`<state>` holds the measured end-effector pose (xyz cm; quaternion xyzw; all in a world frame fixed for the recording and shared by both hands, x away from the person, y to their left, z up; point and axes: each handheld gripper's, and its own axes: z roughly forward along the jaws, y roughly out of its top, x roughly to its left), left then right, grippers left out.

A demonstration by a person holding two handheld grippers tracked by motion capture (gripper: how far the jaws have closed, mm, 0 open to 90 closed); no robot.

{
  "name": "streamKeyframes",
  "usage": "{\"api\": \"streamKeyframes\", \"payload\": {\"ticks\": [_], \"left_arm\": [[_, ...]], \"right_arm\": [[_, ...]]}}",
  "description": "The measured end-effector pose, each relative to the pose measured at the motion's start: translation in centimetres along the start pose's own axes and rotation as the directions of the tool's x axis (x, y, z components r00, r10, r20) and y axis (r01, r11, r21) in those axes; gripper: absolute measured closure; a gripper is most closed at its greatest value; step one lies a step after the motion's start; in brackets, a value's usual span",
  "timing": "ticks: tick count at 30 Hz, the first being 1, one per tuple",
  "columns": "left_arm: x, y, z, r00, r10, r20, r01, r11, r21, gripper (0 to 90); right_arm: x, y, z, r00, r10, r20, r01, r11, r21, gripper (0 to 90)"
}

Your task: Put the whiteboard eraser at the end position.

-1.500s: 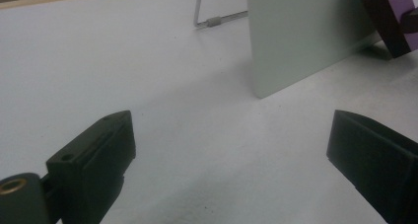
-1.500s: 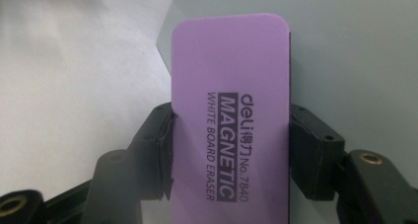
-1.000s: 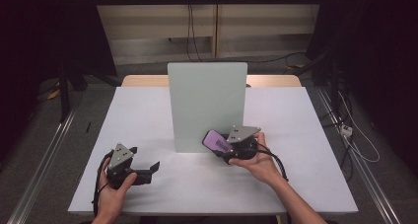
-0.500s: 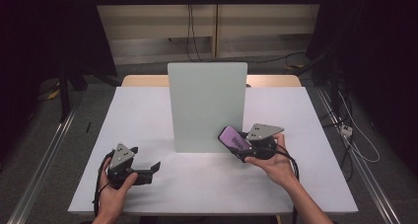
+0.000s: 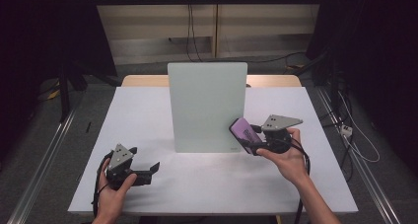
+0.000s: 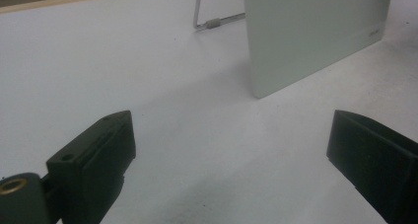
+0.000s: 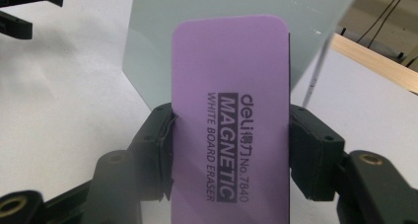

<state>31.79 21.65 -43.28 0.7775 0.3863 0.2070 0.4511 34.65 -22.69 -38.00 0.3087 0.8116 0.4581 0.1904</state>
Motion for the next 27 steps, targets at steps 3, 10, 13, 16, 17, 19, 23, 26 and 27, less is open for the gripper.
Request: {"api": "streamKeyframes", "payload": {"ticks": [3,10,13,16,17,19,23,26,27], "left_arm": [[0.2,-0.1,0.0,1.0000,-0.005,0.001,0.005,1.0000,0.003,4.5],[0.1,-0.1,0.0,0.9999,-0.010,0.007,0.010,0.9999,-0.004,4.5],[0.2,0.0,0.0,1.0000,-0.009,0.002,0.009,1.0000,-0.003,4.5],[0.2,-0.1,-0.1,1.0000,-0.007,0.004,0.007,1.0000,-0.003,4.5],[0.2,-0.1,-0.2,1.0000,-0.007,0.004,0.007,1.0000,-0.003,4.5],[0.2,-0.1,-0.2,0.9999,-0.013,0.001,0.013,0.9999,-0.004,4.5],[0.3,-0.1,-0.2,0.9998,-0.018,-0.003,0.018,0.9998,-0.003,4.5],[0.2,0.0,-0.1,1.0000,-0.008,-0.001,0.008,1.0000,-0.002,4.5],[0.2,-0.1,-0.1,0.9999,-0.010,0.000,0.010,0.9999,-0.001,4.5]], "right_arm": [[0.0,0.1,0.1,0.9996,0.004,-0.029,-0.004,1.000,0.023,41.5],[1.2,0.0,1.6,0.9957,-0.002,-0.093,0.011,0.996,0.090,41.4],[1.9,0.0,2.3,0.9914,-0.001,-0.131,0.018,0.992,0.126,41.5],[2.5,0.0,3.0,0.9873,0.001,-0.159,0.024,0.988,0.154,41.5],[2.7,0.1,3.2,0.9861,0.001,-0.166,0.026,0.986,0.162,41.5],[3.1,0.2,3.4,0.9827,0.010,-0.185,0.021,0.986,0.167,41.5],[3.6,0.6,3.8,0.9767,0.006,-0.215,0.038,0.978,0.203,41.5],[4.1,0.7,4.2,0.9699,0.014,-0.243,0.047,0.970,0.240,41.5],[4.3,0.7,4.3,0.9687,0.014,-0.248,0.050,0.967,0.251,41.5]]}}
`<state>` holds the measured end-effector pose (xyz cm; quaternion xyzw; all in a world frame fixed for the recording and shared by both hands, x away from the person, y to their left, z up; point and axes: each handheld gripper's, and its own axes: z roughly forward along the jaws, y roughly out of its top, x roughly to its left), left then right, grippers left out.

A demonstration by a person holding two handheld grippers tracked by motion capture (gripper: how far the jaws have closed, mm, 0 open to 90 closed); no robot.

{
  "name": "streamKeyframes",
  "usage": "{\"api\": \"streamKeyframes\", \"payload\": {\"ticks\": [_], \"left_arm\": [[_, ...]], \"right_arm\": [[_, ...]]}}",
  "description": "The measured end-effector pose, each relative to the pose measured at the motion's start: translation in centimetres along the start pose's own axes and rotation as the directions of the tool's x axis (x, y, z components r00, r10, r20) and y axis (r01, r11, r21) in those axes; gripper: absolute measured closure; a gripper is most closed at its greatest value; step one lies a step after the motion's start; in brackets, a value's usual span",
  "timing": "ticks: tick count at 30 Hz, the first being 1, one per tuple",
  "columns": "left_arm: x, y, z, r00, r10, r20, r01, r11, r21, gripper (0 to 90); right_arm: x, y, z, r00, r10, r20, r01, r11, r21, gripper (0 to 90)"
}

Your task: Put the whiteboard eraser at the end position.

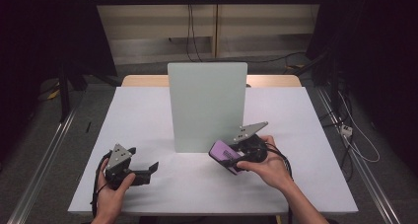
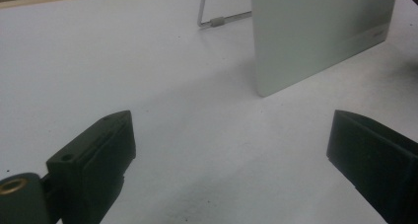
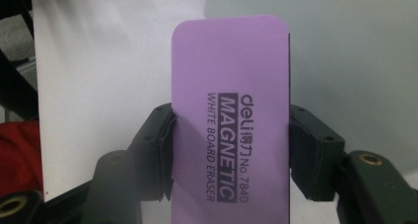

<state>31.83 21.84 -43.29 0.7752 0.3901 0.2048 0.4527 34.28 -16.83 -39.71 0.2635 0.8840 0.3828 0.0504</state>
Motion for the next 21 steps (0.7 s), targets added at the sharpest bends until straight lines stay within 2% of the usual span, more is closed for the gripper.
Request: {"api": "streamKeyframes", "payload": {"ticks": [4,12,21], "left_arm": [[0.1,0.0,0.1,1.0000,0.004,0.001,-0.004,1.0000,-0.005,4.5],[0.0,0.1,-0.1,0.9999,0.011,0.002,-0.011,0.9999,-0.010,4.5],[0.2,-0.1,-0.3,1.0000,0.004,-0.003,-0.004,1.0000,-0.002,4.5]], "right_arm": [[0.4,0.3,0.6,0.9997,-0.018,-0.013,0.019,0.999,0.043,41.5],[1.2,0.8,1.4,0.9982,-0.045,-0.040,0.048,0.995,0.093,41.5],[2.1,1.5,2.3,0.9936,-0.073,-0.087,0.086,0.983,0.162,41.5]]}}
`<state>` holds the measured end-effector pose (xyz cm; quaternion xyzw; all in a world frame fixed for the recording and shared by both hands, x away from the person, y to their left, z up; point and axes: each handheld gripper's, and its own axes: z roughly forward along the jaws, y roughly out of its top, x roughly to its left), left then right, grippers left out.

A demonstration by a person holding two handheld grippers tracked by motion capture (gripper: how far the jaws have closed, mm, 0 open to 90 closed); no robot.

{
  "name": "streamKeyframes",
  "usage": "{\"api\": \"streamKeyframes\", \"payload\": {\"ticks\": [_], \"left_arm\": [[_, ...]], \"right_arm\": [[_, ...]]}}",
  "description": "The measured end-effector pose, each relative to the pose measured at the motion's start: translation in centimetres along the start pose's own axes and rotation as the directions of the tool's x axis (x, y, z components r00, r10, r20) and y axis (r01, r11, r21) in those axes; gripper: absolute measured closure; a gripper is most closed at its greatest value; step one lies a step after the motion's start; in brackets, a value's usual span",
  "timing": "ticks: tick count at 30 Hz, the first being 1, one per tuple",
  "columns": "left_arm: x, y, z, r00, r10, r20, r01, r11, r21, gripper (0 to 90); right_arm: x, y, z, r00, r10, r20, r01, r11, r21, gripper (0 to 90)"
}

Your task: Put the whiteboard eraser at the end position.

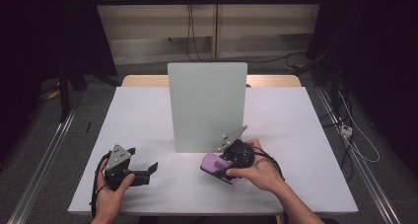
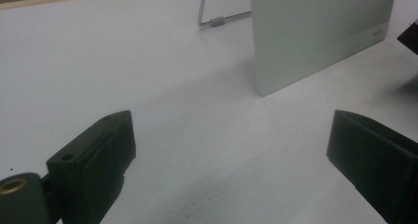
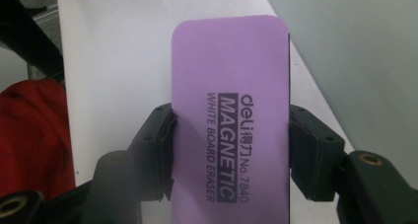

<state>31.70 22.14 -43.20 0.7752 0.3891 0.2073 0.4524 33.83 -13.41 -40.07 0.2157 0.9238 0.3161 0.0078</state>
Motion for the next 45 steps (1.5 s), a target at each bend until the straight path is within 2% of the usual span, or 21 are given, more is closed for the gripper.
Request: {"api": "streamKeyframes", "payload": {"ticks": [6,11,16,30,39,45], "left_arm": [[-0.1,-0.1,-0.1,1.0000,0.000,0.006,0.000,1.0000,0.000,4.5],[0.0,-0.1,0.1,1.0000,0.000,0.009,0.000,1.0000,0.003,4.5],[-0.1,0.0,0.3,0.9999,0.004,0.015,-0.004,1.0000,0.001,4.5],[-0.2,0.1,0.2,1.0000,0.006,0.002,-0.006,1.0000,0.006,4.6],[-0.3,0.1,0.2,1.0000,0.010,0.001,-0.010,0.9999,0.006,4.6],[-0.3,0.1,0.1,1.0000,0.003,-0.007,-0.003,1.0000,0.004,4.5]], "right_arm": [[0.3,0.9,1.3,0.9997,-0.014,-0.018,0.015,0.999,0.039,41.5],[0.4,1.6,2.0,0.9989,-0.047,-0.003,0.047,0.996,0.077,41.5],[-0.1,1.5,2.5,0.9979,-0.065,0.002,0.064,0.991,0.114,41.4],[-0.4,1.6,3.9,0.9975,-0.071,-0.009,0.071,0.989,0.129,41.3],[-0.5,1.1,4.0,0.9990,-0.044,-0.011,0.045,0.995,0.094,41.1],[-0.6,0.9,4.1,0.9984,-0.056,-0.009,0.056,0.996,0.075,40.8]]}}
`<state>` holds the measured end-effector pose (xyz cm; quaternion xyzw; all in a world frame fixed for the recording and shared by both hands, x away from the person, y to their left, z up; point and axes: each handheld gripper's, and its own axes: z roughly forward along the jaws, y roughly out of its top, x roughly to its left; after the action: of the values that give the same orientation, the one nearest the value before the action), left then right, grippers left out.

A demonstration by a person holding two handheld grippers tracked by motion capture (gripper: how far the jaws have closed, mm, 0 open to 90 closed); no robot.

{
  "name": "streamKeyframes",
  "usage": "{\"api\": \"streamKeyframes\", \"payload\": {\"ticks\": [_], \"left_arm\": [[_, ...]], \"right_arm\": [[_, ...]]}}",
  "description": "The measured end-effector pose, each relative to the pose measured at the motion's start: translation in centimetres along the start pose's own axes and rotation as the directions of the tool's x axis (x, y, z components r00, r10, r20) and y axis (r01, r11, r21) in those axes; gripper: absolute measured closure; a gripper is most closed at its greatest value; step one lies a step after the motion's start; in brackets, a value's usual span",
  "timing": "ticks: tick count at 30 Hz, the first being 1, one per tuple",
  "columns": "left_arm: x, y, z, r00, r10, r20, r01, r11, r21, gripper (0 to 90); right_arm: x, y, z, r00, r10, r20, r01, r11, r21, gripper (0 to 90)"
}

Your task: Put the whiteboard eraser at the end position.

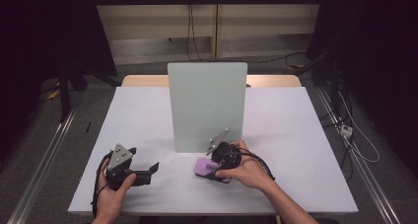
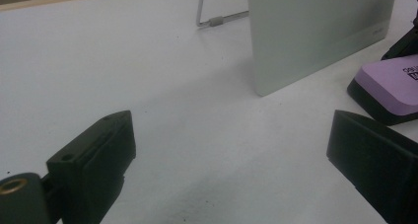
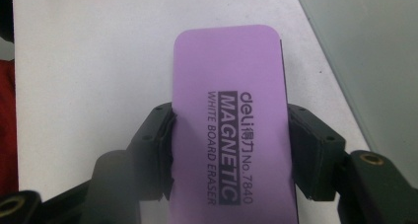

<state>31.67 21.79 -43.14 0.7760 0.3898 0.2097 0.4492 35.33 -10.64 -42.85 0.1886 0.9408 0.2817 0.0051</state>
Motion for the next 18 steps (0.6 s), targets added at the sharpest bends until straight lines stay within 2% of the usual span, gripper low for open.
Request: {"api": "streamKeyframes", "payload": {"ticks": [5,9,12,18], "left_arm": [[0.03,0.02,0.13,0.9999,-0.011,-0.006,0.011,0.9999,-0.006,4.5],[-0.06,0.02,0.41,1.0000,-0.002,0.001,0.002,0.9999,0.012,4.5],[-0.16,0.03,0.48,1.0000,0.006,0.004,-0.006,0.9999,0.015,4.5],[0.00,-0.02,0.29,1.0000,0.001,-0.001,-0.001,0.9999,0.013,4.5]], "right_arm": [[0.03,-0.24,0.09,0.9999,0.006,0.010,-0.006,1.000,-0.014,39.2],[0.04,-0.39,0.19,0.9997,0.019,0.017,-0.018,1.000,-0.011,36.2],[-0.01,-0.29,-0.02,0.9993,0.021,0.030,-0.021,0.999,-0.029,35.3],[-0.25,-0.35,-0.10,0.9983,0.056,0.015,-0.056,0.997,-0.048,24.5]]}}
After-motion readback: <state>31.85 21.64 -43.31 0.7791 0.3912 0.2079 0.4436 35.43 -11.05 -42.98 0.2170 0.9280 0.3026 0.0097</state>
